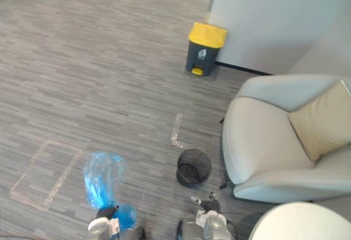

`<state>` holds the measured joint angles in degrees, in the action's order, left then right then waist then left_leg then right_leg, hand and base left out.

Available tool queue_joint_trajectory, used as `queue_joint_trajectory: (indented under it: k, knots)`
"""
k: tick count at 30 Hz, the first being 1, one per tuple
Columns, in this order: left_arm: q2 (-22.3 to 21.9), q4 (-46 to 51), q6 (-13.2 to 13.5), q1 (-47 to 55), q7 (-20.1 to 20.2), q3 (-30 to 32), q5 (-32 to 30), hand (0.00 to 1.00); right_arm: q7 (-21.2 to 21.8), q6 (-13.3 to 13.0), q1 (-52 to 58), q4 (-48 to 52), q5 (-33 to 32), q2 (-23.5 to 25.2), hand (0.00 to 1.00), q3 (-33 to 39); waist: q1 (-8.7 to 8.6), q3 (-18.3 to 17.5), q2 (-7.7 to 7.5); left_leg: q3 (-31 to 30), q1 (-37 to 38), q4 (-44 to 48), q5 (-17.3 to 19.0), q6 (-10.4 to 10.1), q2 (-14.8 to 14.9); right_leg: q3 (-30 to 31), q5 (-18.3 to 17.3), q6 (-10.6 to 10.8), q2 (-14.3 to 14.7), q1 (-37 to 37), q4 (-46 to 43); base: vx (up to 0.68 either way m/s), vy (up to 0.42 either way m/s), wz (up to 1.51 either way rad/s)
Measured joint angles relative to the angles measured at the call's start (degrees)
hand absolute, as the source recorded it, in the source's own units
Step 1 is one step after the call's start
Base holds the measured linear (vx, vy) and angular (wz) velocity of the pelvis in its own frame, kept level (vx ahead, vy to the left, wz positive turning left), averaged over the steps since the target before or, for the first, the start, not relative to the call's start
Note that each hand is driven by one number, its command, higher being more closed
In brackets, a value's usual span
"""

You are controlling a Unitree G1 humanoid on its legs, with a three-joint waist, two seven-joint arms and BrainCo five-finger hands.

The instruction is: Gather rubbish on tea table into small bin, then transfer packed bag to large trash can.

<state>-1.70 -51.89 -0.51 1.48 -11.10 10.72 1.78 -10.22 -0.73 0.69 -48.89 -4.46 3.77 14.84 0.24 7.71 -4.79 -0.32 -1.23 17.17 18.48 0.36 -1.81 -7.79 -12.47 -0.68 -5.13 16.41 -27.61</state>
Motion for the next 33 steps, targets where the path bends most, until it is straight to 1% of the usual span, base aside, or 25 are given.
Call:
queue_joint_trajectory:
  k: [2, 3, 4, 5, 6, 8, 9, 10, 11, 12, 13, 14, 15, 17, 18, 21, 22, 23, 25, 27, 29, 30, 31, 32, 33]
  knots:
    - [-1.7, -0.2, 0.0, 0.7, 0.0, -0.3, 0.0, 1.0, -0.1, 0.0, 0.5, -0.3, 0.0, -0.3, 0.0, 1.2, -0.02, -2.5, 3.3, -1.7, -1.2, 3.4, 1.9, -2.2, 2.4, -3.6, -2.5, -0.5, 1.1, -1.0, 0.9, 0.47, -0.159, 0.73]
    - [-1.6, -0.6, 0.0, 0.2, 0.2, -0.8, -0.1, 1.0, -0.1, 0.0, 0.0, -0.6, 0.0, -0.3, 0.0, 0.7, -0.42, -2.3, 5.62, -1.7, -5.0, 10.9, 3.5, -5.1, 4.6, -5.0, -2.8, -1.0, 3.0, -2.9, 2.8, 0.62, -0.166, 0.39]
    - [-1.7, -0.6, 0.0, 0.1, 0.1, -0.1, -0.1, 1.0, 0.0, 0.1, -0.5, -0.8, 0.0, -0.1, 0.0, 0.5, -0.01, -2.1, 6.51, -0.8, -7.3, 18.0, 3.2, -7.0, 6.2, -5.2, -2.7, -1.8, 4.6, -5.1, 4.4, 0.69, -0.126, 0.17]
    - [-1.5, -0.4, -0.3, 0.2, 0.0, 1.3, 0.0, 1.0, 0.0, 0.4, -0.8, -1.4, -0.2, 0.3, 0.0, -1.1, 0.39, -1.6, 6.2, 1.6, -10.9, 29.8, 1.3, -9.3, 8.5, -4.4, -2.9, -2.6, 6.1, -10.4, 8.0, 0.58, -0.073, -0.12]
    - [-1.3, 0.0, -0.2, 0.0, 0.0, 1.4, 0.0, 1.0, 0.0, 0.3, -0.9, -1.4, -0.2, 0.4, 0.0, -1.6, 0.49, -1.3, 5.68, 3.7, -11.5, 33.0, 1.4, -8.4, 9.5, -3.8, -3.1, -3.0, 6.2, -12.9, 9.3, 0.57, -0.032, -0.16]
    - [-1.7, 1.9, -0.1, -0.2, 0.1, 1.2, 0.0, 1.0, -0.6, 0.2, -1.7, -1.4, -0.5, 0.3, 0.0, -1.5, 1.23, -1.0, 4.03, 10.0, -15.3, 35.7, 2.1, -4.2, 11.6, -0.8, -3.4, -3.3, 5.7, -19.0, 12.6, 0.54, 0.02, -0.25]
    - [-1.7, 2.0, -0.1, -0.3, 0.1, 1.1, 0.0, 1.0, -0.8, 0.2, -1.9, -1.4, -0.6, 0.2, 0.0, -1.5, 1.23, -1.1, 4.03, 10.6, -16.2, 35.1, 2.1, -3.8, 11.8, -0.8, -3.4, -3.3, 5.6, -19.5, 12.8, 0.45, 0.088, -0.41]
    - [-1.7, 2.2, -0.1, -0.8, 0.0, 1.3, 0.0, 1.0, -1.1, 0.2, -2.8, -1.4, -0.6, 0.3, 0.0, -1.4, 1.34, -0.7, 3.98, 12.3, -19.1, 31.8, 2.3, -2.9, 12.2, -0.3, -3.4, -3.3, 4.9, -20.7, 13.0, 0.33, 0.128, -0.42]
    - [-1.6, 2.4, -0.1, -1.5, 0.0, 1.3, 0.0, 1.0, -1.3, 0.3, -3.3, -1.3, -0.6, 0.5, 0.0, -1.0, 1.51, -0.1, 3.76, 13.2, -22.0, 24.1, 0.1, -0.6, 11.8, 0.0, -3.8, -2.4, 3.6, -22.0, 12.3, 0.41, 0.169, -0.38]
    - [-1.6, 2.5, -0.1, -1.6, 0.0, 1.2, 0.0, 1.0, -1.2, 0.3, -3.3, -1.3, -0.6, 0.5, 0.0, -1.0, 1.57, 0.0, 3.71, 13.3, -22.3, 22.7, -0.7, -0.4, 11.7, 0.2, -4.0, -2.1, 3.4, -22.1, 12.0, 0.4, 0.2, -0.34]
    - [-1.7, 3.0, 0.1, -1.3, 0.0, 0.6, 0.0, 1.0, -1.5, 0.3, -2.5, -1.0, -0.7, 0.5, 0.0, -0.3, 2.19, -0.4, 4.44, 13.1, -22.6, 10.1, -12.5, 1.3, 11.4, 0.5, -5.4, 0.8, 3.4, -22.7, 9.4, 0.4, 0.212, -0.13]
    - [-1.2, 2.8, 0.1, -2.0, 0.0, 0.7, 0.0, 1.0, -1.5, 0.8, -2.0, -1.3, -0.6, 0.4, 0.0, -0.8, 2.5, -0.4, 2.88, 12.5, -22.2, 10.6, -14.2, 0.1, 9.8, 1.7, -7.0, 2.8, 1.6, -22.9, 7.7, 0.5, 0.254, 0.01]
    - [-1.1, 3.0, 0.1, -2.9, -0.2, 0.7, 0.0, 1.0, -1.6, 0.7, -1.7, -1.2, -0.6, 0.4, 0.0, -0.3, 2.51, -0.9, 2.19, 12.5, -21.9, 9.6, -13.8, 0.7, 8.7, 2.6, -6.5, 2.7, 0.4, -22.2, 7.2, 0.42, 0.228, 0.16]
    - [-0.7, 2.9, 0.2, -3.8, -0.2, 0.7, 0.0, 1.0, -1.6, 0.8, -3.3, -1.3, -0.5, 0.5, 0.0, 0.7, 3.34, -0.8, 2.02, 14.0, -20.2, 8.7, -13.0, 1.7, 8.0, 4.9, -3.0, 2.3, -0.5, -21.2, 8.3, 0.34, 0.24, -0.16]
    - [-0.7, 2.4, 0.0, -3.4, -0.2, 0.7, -0.1, 1.0, -1.5, 0.7, -3.8, -1.2, -0.5, 0.5, 0.0, 0.7, 3.48, -0.7, 1.92, 15.1, -18.6, 8.7, -12.3, 1.9, 7.7, 5.8, -1.4, 2.9, -1.1, -21.2, 7.5, 0.25, 0.221, -0.48]
    - [-1.3, 1.7, -0.1, -0.7, -0.1, 0.5, -0.5, 1.0, -1.3, 0.5, -3.9, -1.0, -0.2, 0.4, 0.0, 0.0, 3.4, -0.5, 3.03, 18.5, -9.9, 5.0, -7.8, 0.9, 6.9, 8.8, 3.5, 5.4, -3.0, -16.2, -8.9, 0.22, 0.167, -0.69]
    - [-1.1, 1.4, -0.3, -0.7, -0.2, 0.0, -0.5, 1.0, -1.1, 0.5, -3.8, -1.0, -0.1, 0.4, 0.0, -0.5, 3.23, -0.4, 2.84, 19.2, -7.9, 3.5, -7.5, 1.0, 6.2, 9.4, 7.9, 5.3, -3.9, -12.1, -17.4, 0.12, 0.059, -0.31]
    - [-0.8, 1.4, -0.3, -0.8, -0.2, -0.7, -0.5, 1.0, -1.0, 0.6, -3.3, -1.0, -0.1, 0.4, 0.0, -0.5, 2.91, -0.3, 3.0, 19.5, -6.8, 2.7, -7.1, 1.1, 6.1, 9.8, 8.8, 4.6, -4.0, -9.4, -22.1, 0.15, 0.042, -0.24]
    - [-0.8, 1.0, -0.3, -1.0, -0.4, -0.7, -0.5, 1.0, -1.0, 0.7, -1.4, -1.1, -0.1, 0.3, 0.0, -0.5, 2.82, -0.1, 3.09, 19.5, -4.1, 0.4, -5.8, 0.7, 5.9, 9.1, 2.6, 2.9, -2.7, -2.4, -27.9, 0.17, 0.007, -0.2]
    - [-0.9, -0.2, -0.5, -1.0, -0.9, -0.7, -0.5, 1.0, -1.1, 1.1, 0.2, -1.4, -0.1, 0.4, 0.0, -0.3, 1.58, 0.2, 3.23, 18.4, -1.3, -2.0, -5.1, -0.3, 5.8, 6.4, -1.0, 3.4, -0.8, 1.9, -24.7, 0.21, -0.061, 0.14]
    - [-1.1, -1.1, -0.5, -1.1, -1.0, -0.3, -0.5, 1.0, -1.1, 1.0, 0.0, -1.7, -0.2, 0.4, 0.0, 0.5, 0.93, 0.4, 2.93, 18.0, 1.9, -4.1, -4.8, -0.8, 5.8, 2.3, -1.7, 3.3, -0.2, 3.1, -14.9, 0.31, -0.146, 0.22]
    - [-1.3, -1.2, -0.5, -1.1, -1.0, 0.1, -0.5, 1.0, -1.1, 1.0, 0.0, -2.2, -0.2, 0.5, 0.0, 0.8, 0.95, 0.3, 2.59, 17.9, 3.1, -4.7, -4.4, -1.6, 5.6, 0.4, -1.1, 3.1, -0.1, 3.0, -8.8, 0.36, -0.175, 0.21]
    - [-1.2, -1.2, -0.4, -1.1, -0.9, 0.5, -0.5, 1.0, -1.0, 1.1, 0.1, -2.7, -0.1, 0.5, 0.0, 0.7, 0.96, -0.4, 0.49, 17.4, 4.6, -5.1, -3.4, -3.0, 3.9, -1.4, 3.7, 1.1, -0.4, 2.1, 1.3, 0.43, -0.168, 0.11]
    - [-1.7, -2.5, -0.6, -1.5, -0.9, 0.5, -0.5, 1.0, -1.1, 1.0, 0.0, -3.6, -0.1, -0.1, 0.0, 2.1, 0.99, -0.9, 1.76, 15.8, 6.2, -5.6, -2.9, -4.0, 4.9, -2.6, 3.0, -1.5, 0.3, 0.8, 0.8, 0.45, -0.155, 0.03]
    - [-1.8, -2.8, -0.6, -1.4, -0.4, 0.4, -0.6, 1.0, -1.2, 0.9, -0.3, -3.6, -0.1, 0.0, 0.0, 3.1, 1.16, -1.5, 2.89, 14.5, 6.6, -6.3, -2.8, -4.2, 5.5, -2.8, 2.2, -1.6, 1.5, 0.4, 1.3, 0.55, -0.155, -0.11]
